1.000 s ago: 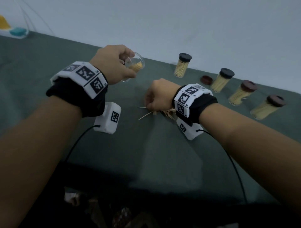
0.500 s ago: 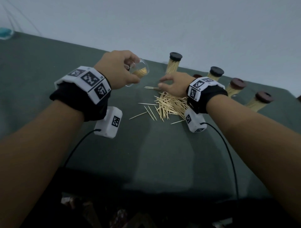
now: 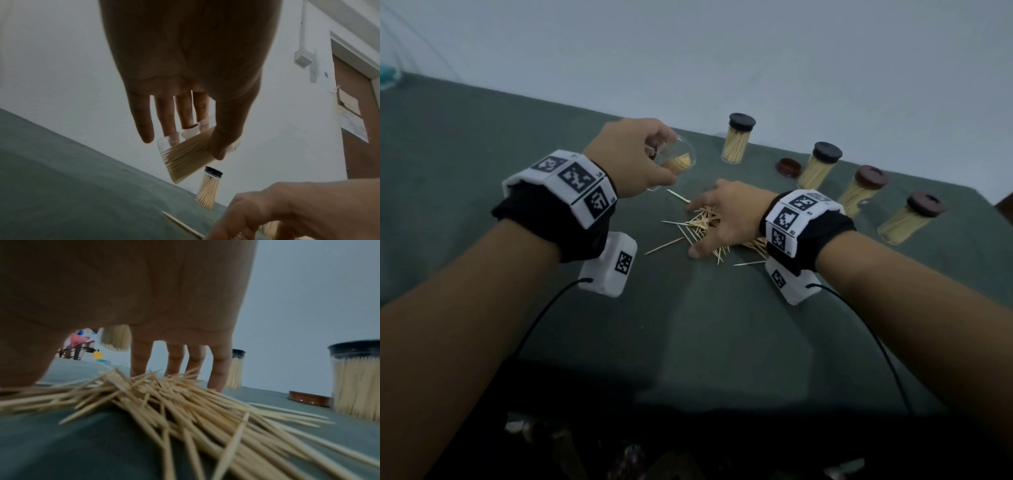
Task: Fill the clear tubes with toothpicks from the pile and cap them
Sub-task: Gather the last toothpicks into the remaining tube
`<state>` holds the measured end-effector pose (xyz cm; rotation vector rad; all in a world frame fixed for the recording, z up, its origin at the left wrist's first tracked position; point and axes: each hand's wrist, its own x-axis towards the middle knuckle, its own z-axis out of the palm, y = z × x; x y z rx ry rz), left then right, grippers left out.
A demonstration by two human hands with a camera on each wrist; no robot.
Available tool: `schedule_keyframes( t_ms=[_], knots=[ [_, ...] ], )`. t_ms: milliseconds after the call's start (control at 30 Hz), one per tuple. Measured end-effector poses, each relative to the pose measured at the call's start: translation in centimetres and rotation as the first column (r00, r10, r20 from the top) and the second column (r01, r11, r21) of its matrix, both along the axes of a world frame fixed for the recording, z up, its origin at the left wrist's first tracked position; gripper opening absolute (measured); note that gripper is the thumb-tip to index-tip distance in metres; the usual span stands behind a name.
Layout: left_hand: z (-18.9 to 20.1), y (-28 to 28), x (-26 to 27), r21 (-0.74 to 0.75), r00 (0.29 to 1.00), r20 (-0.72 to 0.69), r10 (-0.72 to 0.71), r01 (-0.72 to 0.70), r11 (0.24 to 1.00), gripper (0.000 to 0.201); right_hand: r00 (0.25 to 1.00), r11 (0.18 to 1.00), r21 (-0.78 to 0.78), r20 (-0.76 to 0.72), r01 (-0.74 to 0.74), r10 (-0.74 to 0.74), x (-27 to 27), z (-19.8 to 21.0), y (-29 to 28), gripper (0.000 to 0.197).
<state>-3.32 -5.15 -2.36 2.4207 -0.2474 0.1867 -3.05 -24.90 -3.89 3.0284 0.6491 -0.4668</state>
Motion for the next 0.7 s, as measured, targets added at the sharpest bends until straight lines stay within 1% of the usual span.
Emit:
schedule_keyframes(
  t_ms=[67, 100, 133, 233, 333, 400, 467, 533, 600, 633, 700],
  knots=[
    [0.1, 0.1, 0.0, 0.005, 1.0, -0.001, -0.001, 0.001, 1.0, 0.055, 1.0, 0.999, 0.045, 0.019, -0.01, 0.009, 0.0, 0.0, -0.4, 0.061],
    [0.1, 0.1, -0.1, 0.01, 1.0, -0.001, -0.004, 0.004, 1.0, 0.055, 1.0, 0.999, 0.052, 0.018, -0.011, 0.01, 0.1, 0.0, -0.7, 0.057],
    [0.1, 0.1, -0.1, 0.014, 1.0, -0.002, -0.006, 0.006, 1.0, 0.055, 1.0, 0.999, 0.051, 0.007, -0.007, 0.006, 0.1, 0.1, -1.0, 0.056],
    [0.0, 0.0, -0.1, 0.021, 1.0, -0.004, -0.008, 0.008, 1.0, 0.055, 1.0, 0.999, 0.052, -0.018, 0.011, -0.01, 0.0, 0.5, -1.8, 0.064],
    [-0.2, -0.2, 0.0, 0.013, 1.0, -0.007, -0.01, 0.01, 1.0, 0.055, 0.999, 0.99, 0.136, -0.029, 0.037, -0.033, -0.2, 1.0, -3.1, 0.075],
    [-0.2, -0.4, 0.0, 0.015, 1.0, -0.008, -0.018, 0.018, 1.0, 0.054, 0.997, 0.983, 0.172, -0.052, 0.07, -0.062, -0.4, 1.5, -4.2, 0.086],
    [-0.2, -0.4, 0.0, 0.016, 1.0, -0.01, -0.024, 0.024, 1.0, 0.054, 0.993, 0.993, 0.077, -0.083, 0.092, -0.086, -0.7, 1.9, -5.3, 0.103],
    [-0.2, -0.5, 0.0, 0.017, 1.0, -0.016, -0.024, 0.025, 1.0, 0.055, 0.987, 0.99, -0.081, -0.099, 0.115, -0.123, -1.0, 2.0, -6.4, 0.113],
    [-0.2, -0.5, 0.0, 0.018, 1.0, -0.017, -0.025, 0.025, 1.0, 0.055, 0.981, 0.971, -0.185, -0.097, 0.149, -0.169, -1.1, 1.7, -7.3, 0.114],
    [-0.1, -0.6, 0.0, 0.019, 1.0, -0.016, -0.025, 0.025, 1.0, 0.055, 0.979, 0.967, -0.196, -0.092, 0.164, -0.184, -1.1, 1.5, -7.4, 0.111],
    [-0.1, -0.6, -0.1, 0.019, 1.0, -0.018, -0.025, 0.025, 0.999, 0.054, 0.981, 0.972, -0.161, -0.065, 0.169, -0.181, -0.9, 1.2, -7.3, 0.102]
  ],
)
